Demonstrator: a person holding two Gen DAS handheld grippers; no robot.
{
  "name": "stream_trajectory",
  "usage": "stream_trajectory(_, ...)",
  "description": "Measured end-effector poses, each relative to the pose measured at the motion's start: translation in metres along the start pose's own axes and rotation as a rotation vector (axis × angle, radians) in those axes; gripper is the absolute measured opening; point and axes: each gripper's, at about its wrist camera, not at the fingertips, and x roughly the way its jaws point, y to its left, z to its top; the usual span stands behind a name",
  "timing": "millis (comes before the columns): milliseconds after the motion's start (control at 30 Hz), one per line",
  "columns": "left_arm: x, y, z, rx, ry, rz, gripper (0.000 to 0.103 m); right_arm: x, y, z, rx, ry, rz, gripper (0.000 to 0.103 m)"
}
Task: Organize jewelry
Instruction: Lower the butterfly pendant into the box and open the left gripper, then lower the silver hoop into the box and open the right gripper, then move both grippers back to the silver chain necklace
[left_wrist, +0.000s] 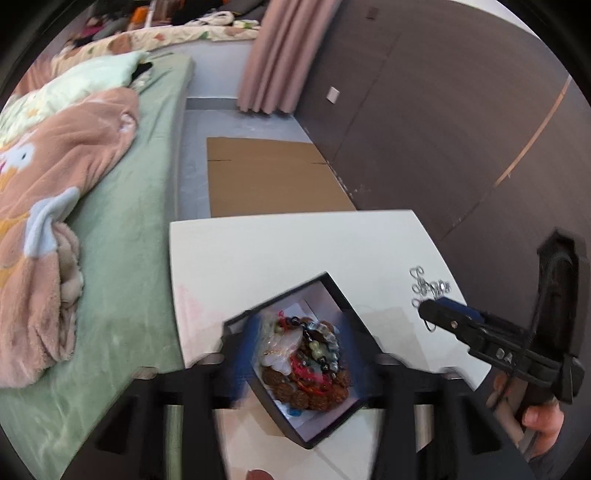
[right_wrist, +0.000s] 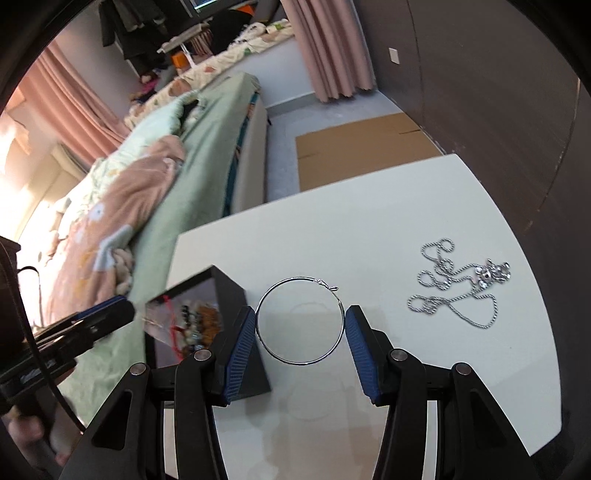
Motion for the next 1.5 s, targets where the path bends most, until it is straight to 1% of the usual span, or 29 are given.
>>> stream_trajectory(33, -0.003, 0.002, 0.001, -0.007, -0.013, -0.008, 0.084, -0.001, 0.002, 0.000, -0.001, -0.007, 0.011, 0.051)
stream_trajectory(67, -0.007, 0.004, 0.002, -0.017, -0.035, -0.020, 0.084, -0.002, 0.003, 0.001, -0.004, -0.013, 0.022, 0.051)
stream_trajectory(133, -0.011, 0.005, 0.004, -0.022, -0.047, -0.023, 0.085, -0.003, 0.007, 0.002, -0.008, -0.024, 0.046, 0.051)
stream_trajectory(333, -0.013, 0.014, 0.007, -0.029, -0.045, -0.008, 0.085, -0.008, 0.029, 0.001, -0.047, -0.048, 0.150, 0.051)
stream_trajectory(400, -0.016, 0.019, 0.007, -0.034, -0.049, 0.000, 0.085, -0.007, 0.039, -0.001, -0.071, -0.053, 0.171, 0.051)
stream_trajectory(633, -0.023, 0.035, 0.009, -0.074, -0.065, 0.019, 0.085, 0.004, 0.061, -0.007, -0.092, -0.034, 0.224, 0.051)
stream_trajectory(733, -0.025, 0.042, 0.010, -0.095, -0.068, 0.024, 0.085, 0.007, 0.070, -0.009, -0.102, -0.019, 0.294, 0.052)
stream_trajectory(767, -0.025, 0.044, 0.010, -0.101, -0.070, 0.024, 0.085, 0.008, 0.072, -0.010, -0.108, -0.011, 0.306, 0.053)
stream_trajectory(800, -0.025, 0.045, 0.011, -0.107, -0.072, 0.024, 0.085, 0.008, 0.073, -0.010, -0.114, -0.001, 0.317, 0.061)
stream_trajectory(833, -0.025, 0.045, 0.011, -0.110, -0.073, 0.023, 0.085, 0.008, 0.075, -0.011, -0.118, 0.005, 0.325, 0.065)
stream_trajectory(867, -0.025, 0.044, 0.012, -0.111, -0.073, 0.023, 0.085, 0.008, 0.074, -0.011, -0.117, 0.000, 0.323, 0.072)
stream_trajectory(900, -0.024, 0.044, 0.012, -0.109, -0.072, 0.022, 0.085, 0.006, 0.073, -0.012, -0.115, -0.006, 0.313, 0.075)
stream_trajectory(1067, -0.023, 0.035, 0.013, -0.092, -0.069, 0.005, 0.085, -0.001, 0.056, -0.010, -0.081, -0.016, 0.276, 0.075)
stream_trajectory(1500, -0.005, -0.012, 0.019, -0.030, -0.049, -0.038, 0.085, -0.046, -0.022, 0.004, 0.091, -0.114, 0.201, 0.075)
